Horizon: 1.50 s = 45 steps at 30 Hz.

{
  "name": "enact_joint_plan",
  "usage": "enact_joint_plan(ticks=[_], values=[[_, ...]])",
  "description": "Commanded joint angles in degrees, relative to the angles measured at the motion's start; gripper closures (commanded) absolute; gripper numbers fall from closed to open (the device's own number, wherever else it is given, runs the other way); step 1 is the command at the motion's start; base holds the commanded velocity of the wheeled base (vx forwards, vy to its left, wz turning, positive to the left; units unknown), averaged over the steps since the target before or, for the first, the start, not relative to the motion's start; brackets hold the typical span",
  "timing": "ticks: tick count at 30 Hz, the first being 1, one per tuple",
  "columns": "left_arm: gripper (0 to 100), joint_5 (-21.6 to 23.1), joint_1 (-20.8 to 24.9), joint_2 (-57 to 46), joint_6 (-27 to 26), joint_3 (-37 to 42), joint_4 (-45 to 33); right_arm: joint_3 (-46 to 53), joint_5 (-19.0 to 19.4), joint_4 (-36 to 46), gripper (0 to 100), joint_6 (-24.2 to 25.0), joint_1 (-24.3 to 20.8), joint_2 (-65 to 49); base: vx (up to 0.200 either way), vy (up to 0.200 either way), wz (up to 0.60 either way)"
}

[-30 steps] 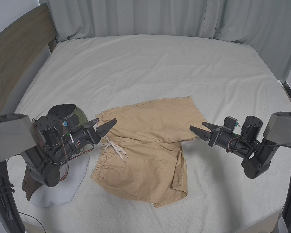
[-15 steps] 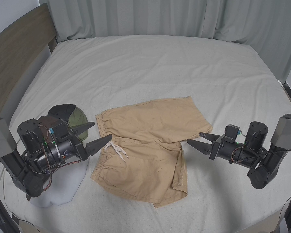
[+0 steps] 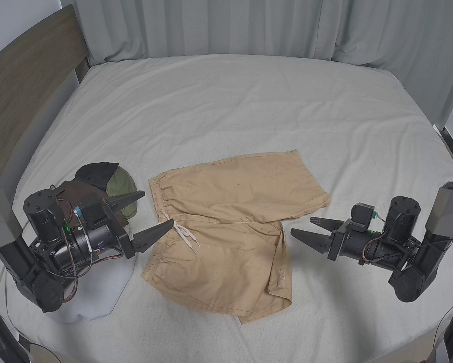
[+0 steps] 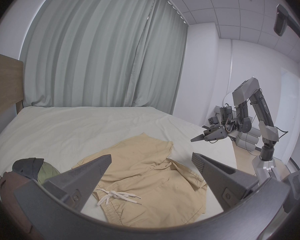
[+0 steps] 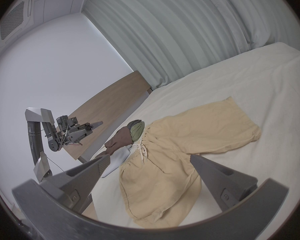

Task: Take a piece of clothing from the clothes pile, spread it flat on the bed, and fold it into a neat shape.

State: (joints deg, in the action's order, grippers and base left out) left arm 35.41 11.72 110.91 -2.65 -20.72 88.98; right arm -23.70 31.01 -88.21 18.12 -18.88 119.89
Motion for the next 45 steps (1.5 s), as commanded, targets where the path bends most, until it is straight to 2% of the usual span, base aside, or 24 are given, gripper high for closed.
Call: enact_joint_plan(ticks=[1,12,19,45], values=[[0,0.01,0.06,-0.08,-0.34,0.25,0.14,1.90,0.01,-0.03,0,-0.01,-1.24,0.25,0.000,0.000,0.00],[0,-0.08,0.33,1.15,-2.36,0.86,0.14,3.92,-0.25,-0.03,0,-0.10,-2.12,3.50,0.000,0.000,0.00],[0,0.01,0.41,1.15,-2.36,0.86,0.14,3.92,-2.80,-0.12,0,-3.26,-2.56,7.99,0.000,0.000,0.00],[0,0.97,0.24,1.85,-2.45,1.04,0.14,2.69,-4.21,-0.21,0,-2.12,-6.43,14.84,0.000,0.000,0.00]])
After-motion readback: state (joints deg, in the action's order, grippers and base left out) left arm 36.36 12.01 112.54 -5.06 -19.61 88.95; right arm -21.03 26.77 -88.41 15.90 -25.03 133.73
